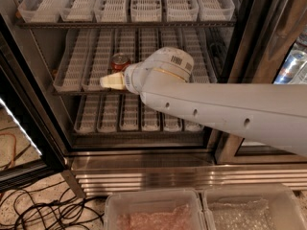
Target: Pick coke can from middle shelf of fridge
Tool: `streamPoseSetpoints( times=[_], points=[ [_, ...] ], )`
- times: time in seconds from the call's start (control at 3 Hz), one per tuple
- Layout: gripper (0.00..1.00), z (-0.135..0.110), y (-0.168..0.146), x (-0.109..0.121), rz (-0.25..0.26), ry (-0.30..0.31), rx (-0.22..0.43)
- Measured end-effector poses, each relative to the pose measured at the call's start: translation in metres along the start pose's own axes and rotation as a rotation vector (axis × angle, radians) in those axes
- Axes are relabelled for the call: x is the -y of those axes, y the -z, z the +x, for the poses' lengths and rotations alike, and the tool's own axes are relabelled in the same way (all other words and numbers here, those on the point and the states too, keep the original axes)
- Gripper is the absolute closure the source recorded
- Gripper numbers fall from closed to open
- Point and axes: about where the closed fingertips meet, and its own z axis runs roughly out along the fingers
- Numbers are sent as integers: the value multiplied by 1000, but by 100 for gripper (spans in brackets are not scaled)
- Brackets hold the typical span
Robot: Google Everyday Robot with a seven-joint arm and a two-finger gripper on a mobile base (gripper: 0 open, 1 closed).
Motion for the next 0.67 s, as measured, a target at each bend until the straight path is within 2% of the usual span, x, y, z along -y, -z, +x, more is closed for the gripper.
streamPoseSetpoints(
  times=[0.33, 0.67],
  points=[
    [0, -14, -11, 0, 8, -28, 50],
    [3, -18, -22, 3, 22, -30, 78]
  ],
)
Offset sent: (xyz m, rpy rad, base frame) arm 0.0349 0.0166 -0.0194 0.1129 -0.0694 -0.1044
